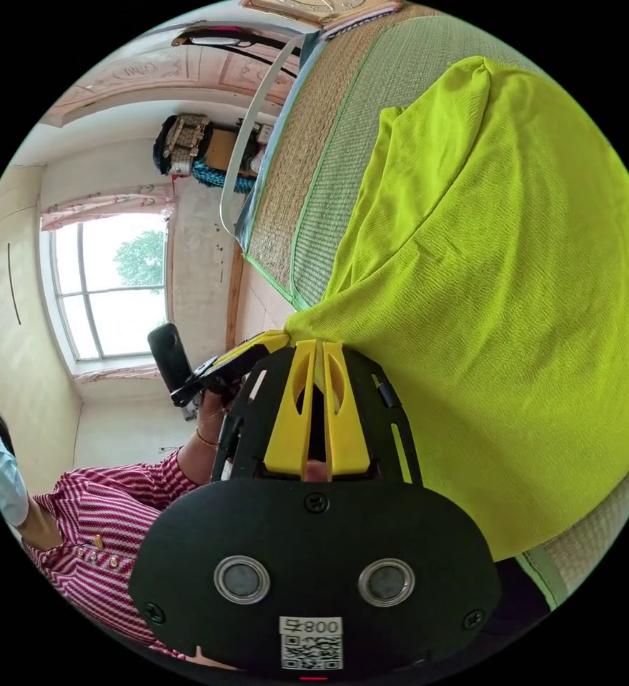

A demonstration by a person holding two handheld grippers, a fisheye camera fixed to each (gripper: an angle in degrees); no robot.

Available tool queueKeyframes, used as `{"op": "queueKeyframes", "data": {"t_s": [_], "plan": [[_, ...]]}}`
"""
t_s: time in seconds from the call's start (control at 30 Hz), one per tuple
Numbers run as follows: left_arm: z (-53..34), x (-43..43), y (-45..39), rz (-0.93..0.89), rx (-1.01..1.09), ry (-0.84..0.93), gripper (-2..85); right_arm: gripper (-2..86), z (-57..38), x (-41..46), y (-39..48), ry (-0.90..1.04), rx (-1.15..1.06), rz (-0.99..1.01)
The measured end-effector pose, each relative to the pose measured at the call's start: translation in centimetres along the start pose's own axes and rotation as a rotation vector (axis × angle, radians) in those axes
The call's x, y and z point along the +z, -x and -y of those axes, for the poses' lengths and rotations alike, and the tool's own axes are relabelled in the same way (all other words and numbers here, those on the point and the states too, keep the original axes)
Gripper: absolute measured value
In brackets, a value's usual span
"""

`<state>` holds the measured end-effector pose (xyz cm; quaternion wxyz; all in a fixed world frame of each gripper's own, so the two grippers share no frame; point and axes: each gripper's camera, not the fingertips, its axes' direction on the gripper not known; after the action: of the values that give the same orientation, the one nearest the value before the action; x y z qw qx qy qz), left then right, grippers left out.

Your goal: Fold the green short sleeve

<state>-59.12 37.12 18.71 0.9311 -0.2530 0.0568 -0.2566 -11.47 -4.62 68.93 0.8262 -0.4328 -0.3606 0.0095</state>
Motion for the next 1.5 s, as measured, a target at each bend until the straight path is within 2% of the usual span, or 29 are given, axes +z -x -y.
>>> {"op": "queueKeyframes", "data": {"t_s": [0.2, 0.43, 0.6, 0.77, 1.07, 1.37, 1.5], "plan": [[-0.7, 0.1, -0.3, -0.058, -0.046, -0.025, 1.9, 0.2, 0.1, 1.0, -1.8, 0.016, 0.027, 0.015], [1.9, 1.6, -3.0, -0.067, 0.050, -0.022, 3.0, 0.1, -0.5, 0.9, -2.6, 0.017, 0.017, 0.009], [4.0, 5.1, -4.4, 0.106, 0.133, 0.065, 1.4, 0.1, -1.1, 0.7, -3.6, 0.016, 0.029, 0.023], [4.4, 4.9, -5.3, 0.172, 0.133, 0.023, 0.6, 0.1, -1.7, 0.5, -4.7, 0.008, 0.040, 0.041], [1.0, 3.3, -6.0, -0.038, 0.087, -0.034, 2.1, 0.8, -4.8, -1.4, -6.6, -0.044, 0.042, 0.093], [-0.7, 8.1, -9.3, -0.346, 0.026, 0.103, 6.3, 3.3, -13.1, -8.7, -9.7, -0.226, 0.059, 0.132], [-0.5, 12.7, -10.3, -0.454, -0.071, 0.236, 8.3, 5.2, -18.2, -11.2, -12.4, -0.318, 0.121, 0.136]]}}
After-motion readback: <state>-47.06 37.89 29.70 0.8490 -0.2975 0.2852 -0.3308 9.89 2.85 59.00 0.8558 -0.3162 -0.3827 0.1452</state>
